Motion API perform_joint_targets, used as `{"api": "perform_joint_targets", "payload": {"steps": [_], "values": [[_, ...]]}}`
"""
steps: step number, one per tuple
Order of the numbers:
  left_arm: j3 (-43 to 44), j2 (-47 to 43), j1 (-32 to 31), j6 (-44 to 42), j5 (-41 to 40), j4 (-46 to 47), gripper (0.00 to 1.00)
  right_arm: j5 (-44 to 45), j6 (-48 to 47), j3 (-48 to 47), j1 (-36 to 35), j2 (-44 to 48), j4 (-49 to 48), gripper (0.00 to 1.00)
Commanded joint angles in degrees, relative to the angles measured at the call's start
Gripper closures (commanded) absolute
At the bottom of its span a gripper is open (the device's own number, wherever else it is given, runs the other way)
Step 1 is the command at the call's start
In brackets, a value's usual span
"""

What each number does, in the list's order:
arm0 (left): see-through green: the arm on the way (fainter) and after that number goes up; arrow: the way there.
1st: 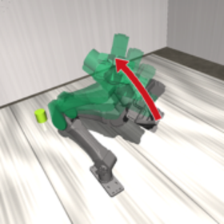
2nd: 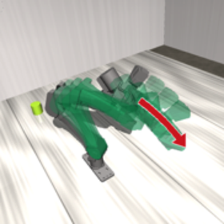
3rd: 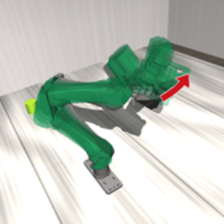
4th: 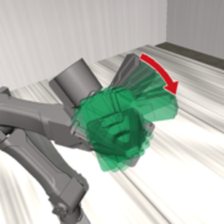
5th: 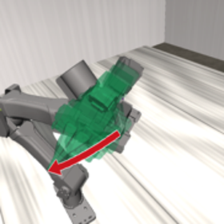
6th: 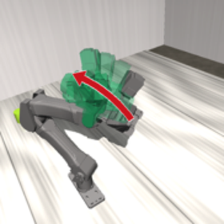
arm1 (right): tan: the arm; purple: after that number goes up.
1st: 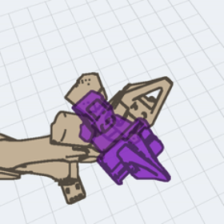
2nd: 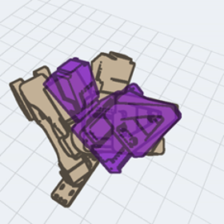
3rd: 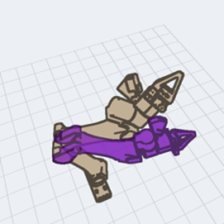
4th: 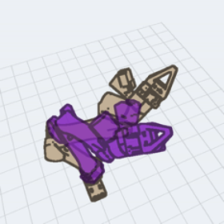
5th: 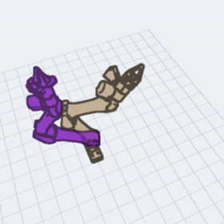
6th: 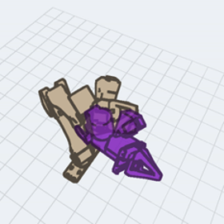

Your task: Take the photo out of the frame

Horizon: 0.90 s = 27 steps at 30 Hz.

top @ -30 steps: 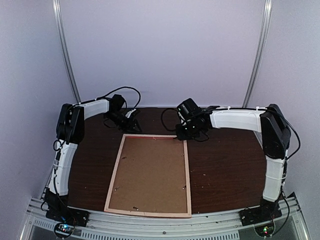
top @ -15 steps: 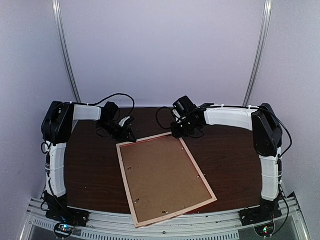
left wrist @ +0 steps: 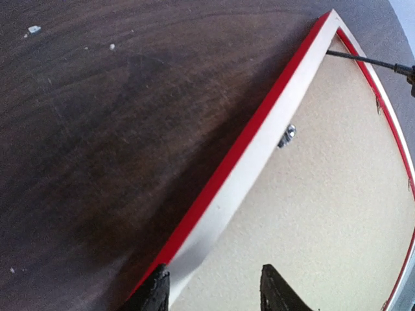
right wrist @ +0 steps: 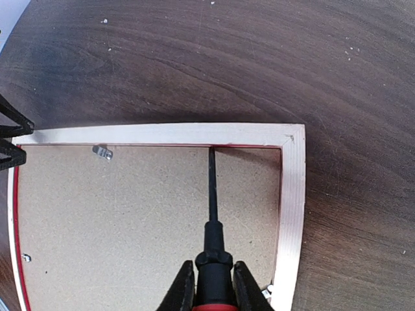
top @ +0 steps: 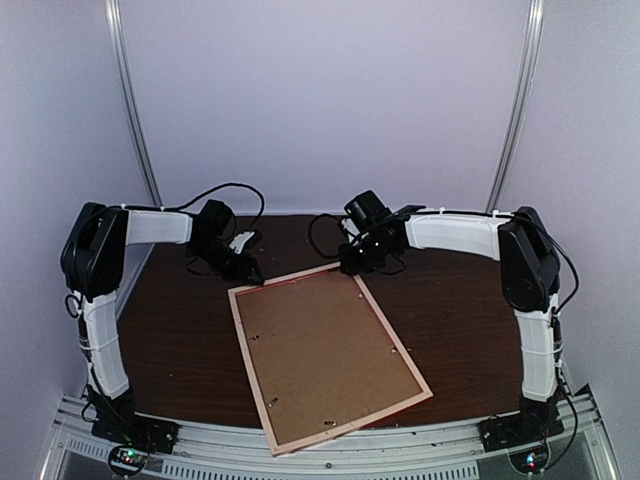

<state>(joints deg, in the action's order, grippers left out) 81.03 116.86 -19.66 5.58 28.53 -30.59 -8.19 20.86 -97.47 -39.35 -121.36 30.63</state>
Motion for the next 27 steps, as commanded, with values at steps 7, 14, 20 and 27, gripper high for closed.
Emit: {"api": "perform_joint_targets", "payload": {"steps": [7, 14, 20, 27], "values": [[7.48, 0.21, -3.35, -11.86, 1.02, -6.77, 0.47, -2.29, 0.73, 2.98, 0.36, 4.68, 0.76, 1.0], [17.59, 8.23, -4.21, -16.71, -2.12, -13.51, 0.45, -2.16, 1.37, 7.17, 0.35, 10.54, 0.63, 1.0], [26.21, 14.52, -4.72, -19.15, -3.95, -19.9, 0.46, -0.63, 3.33, 14.74, 0.28, 17.61, -1.93, 1.0], [30.66, 18.26, -6.94, -22.16, -7.17, -24.77, 0.49, 1.37, 4.53, 20.61, 0.26, 24.58, -2.35, 1.0]]}}
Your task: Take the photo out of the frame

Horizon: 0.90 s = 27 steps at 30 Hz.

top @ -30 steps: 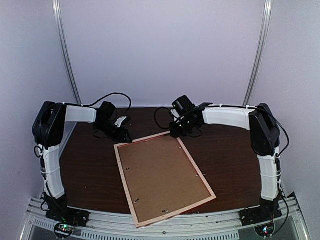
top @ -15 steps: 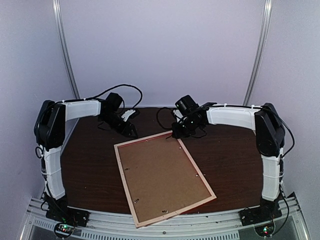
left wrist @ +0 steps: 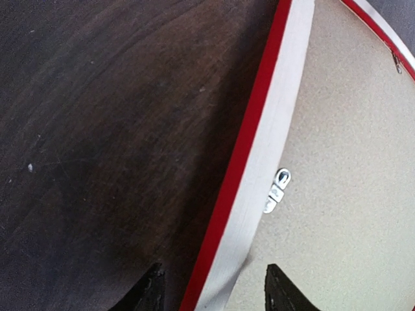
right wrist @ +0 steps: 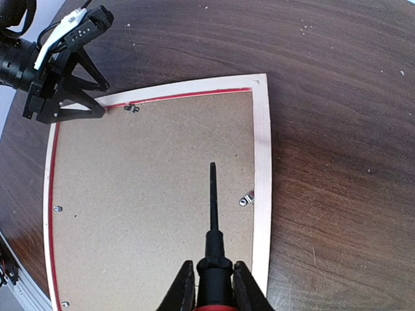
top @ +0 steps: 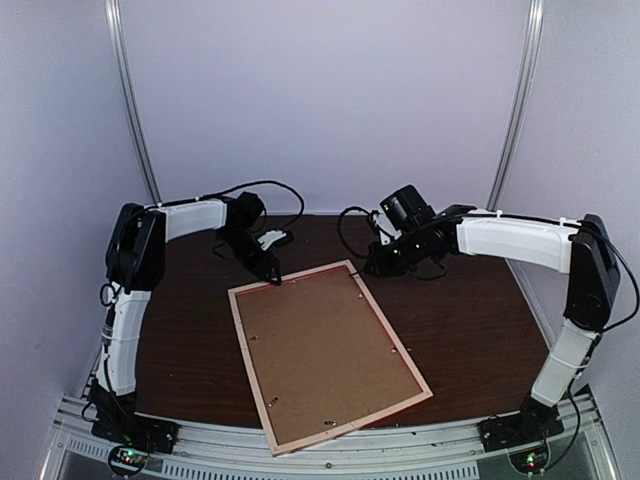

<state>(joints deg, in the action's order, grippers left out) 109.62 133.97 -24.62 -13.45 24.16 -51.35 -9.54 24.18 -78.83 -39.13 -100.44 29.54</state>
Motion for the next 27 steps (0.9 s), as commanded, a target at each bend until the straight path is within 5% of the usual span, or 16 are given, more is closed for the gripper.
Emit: {"api": "perform_joint_targets", "payload": {"steps": [1, 12, 27], "values": [[1.89, 1.23, -2.15, -3.23, -3.27, -4.06, 0.5, 3.01, 1.22, 2.48, 0.1, 4.32, -0.97, 1.0], [0.09, 1.88, -2.54, -2.58, -14.24, -3.41, 0.81, 5.29, 1.83, 6.94, 0.06, 11.49, 0.37, 1.0], [2.06, 4.15, 1.14, 0.48, -20.04, -1.16, 0.85, 6.3, 2.03, 8.49, 0.09, 14.75, 1.31, 1.0]]}}
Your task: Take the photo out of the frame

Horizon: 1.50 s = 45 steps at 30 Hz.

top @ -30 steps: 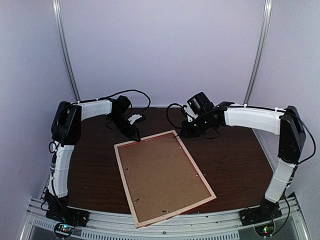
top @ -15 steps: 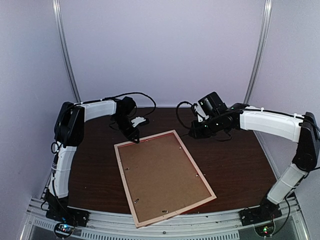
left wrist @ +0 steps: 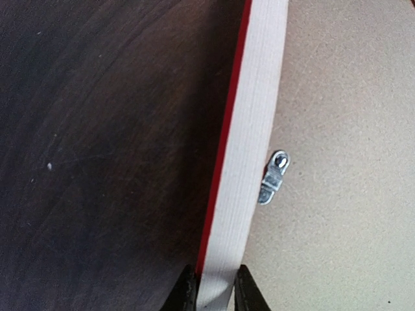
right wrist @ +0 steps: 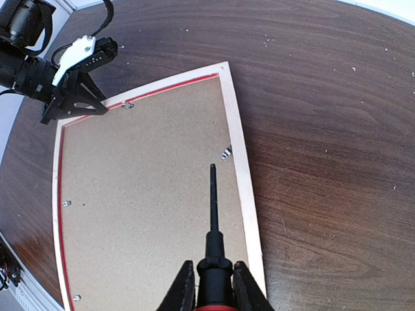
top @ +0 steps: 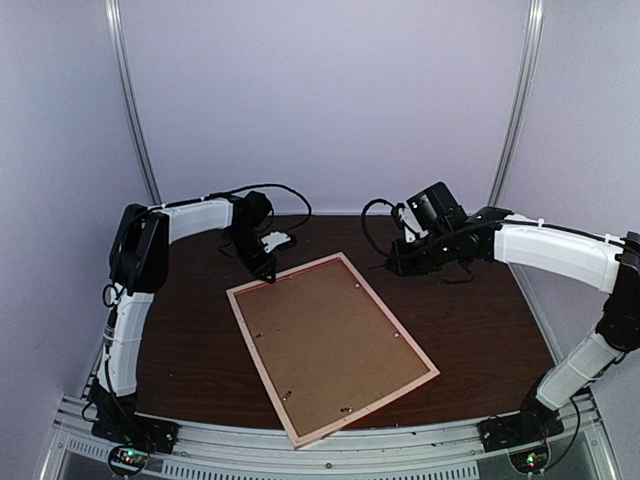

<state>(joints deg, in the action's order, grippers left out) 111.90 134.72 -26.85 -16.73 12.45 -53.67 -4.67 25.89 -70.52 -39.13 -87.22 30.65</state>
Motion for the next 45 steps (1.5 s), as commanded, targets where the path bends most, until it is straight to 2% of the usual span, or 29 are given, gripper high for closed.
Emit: {"api": "perform_joint_targets", "payload": {"steps": [1, 11, 26, 45], "values": [[-0.64, 3.3, 3.59, 4.47, -8.64, 1.14, 0.85, 1.39, 0.29, 0.08, 0.1, 1.48, 0.22, 1.0], [-13.56, -2.96, 4.0, 13.4, -9.27, 4.93, 0.85, -0.12, 0.45, 0.01, 0.01, 1.28, -0.45, 1.0], [-42.44, -19.49, 2.13, 33.24, -11.19, 16.88, 0.85, -1.05, 1.62, 4.19, -1.33, 4.65, -2.04, 1.0], [-68.02, -32.9, -5.14, 48.33, -8.52, 27.98, 0.86, -1.91, -0.15, 1.41, -6.74, 2.46, -1.18, 1.0]]}}
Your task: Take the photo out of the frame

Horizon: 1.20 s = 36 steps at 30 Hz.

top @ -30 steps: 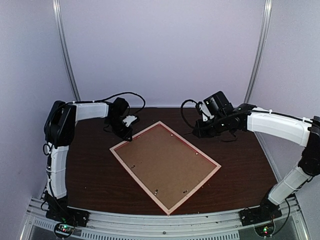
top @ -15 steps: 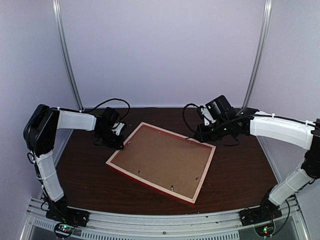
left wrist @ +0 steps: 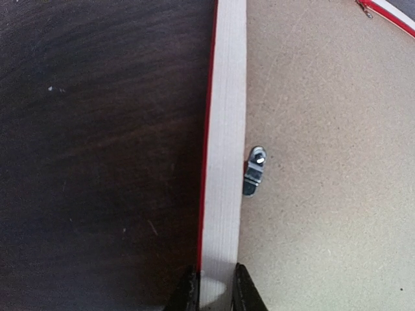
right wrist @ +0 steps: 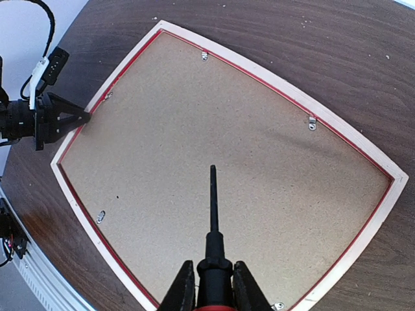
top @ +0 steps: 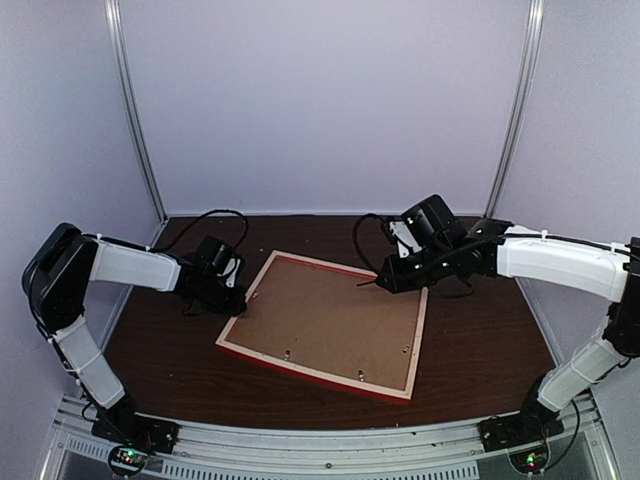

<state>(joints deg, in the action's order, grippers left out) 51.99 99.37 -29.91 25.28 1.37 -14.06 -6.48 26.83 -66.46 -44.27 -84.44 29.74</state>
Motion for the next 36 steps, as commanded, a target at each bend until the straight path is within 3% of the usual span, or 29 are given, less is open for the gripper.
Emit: {"api": "perform_joint_targets", "payload": {"steps": [1, 15, 36], "values": [[-9.14, 1.75, -2.34, 7.07, 3.03, -10.96, 0.86, -0.04, -1.29, -3.04, -1.99, -0.81, -0.17, 1.0], [-18.7, -5.37, -7.08, 13.72, 4.8, -2.01, 0.89, -2.89, -2.83, -14.38, -7.28, -11.25, 1.88, 1.0], [-25.48, -9.41, -7.36, 13.63, 5.63, 5.74, 0.88, -5.91, -1.7, -38.0, -11.88, -35.1, 5.83, 1.0]]}}
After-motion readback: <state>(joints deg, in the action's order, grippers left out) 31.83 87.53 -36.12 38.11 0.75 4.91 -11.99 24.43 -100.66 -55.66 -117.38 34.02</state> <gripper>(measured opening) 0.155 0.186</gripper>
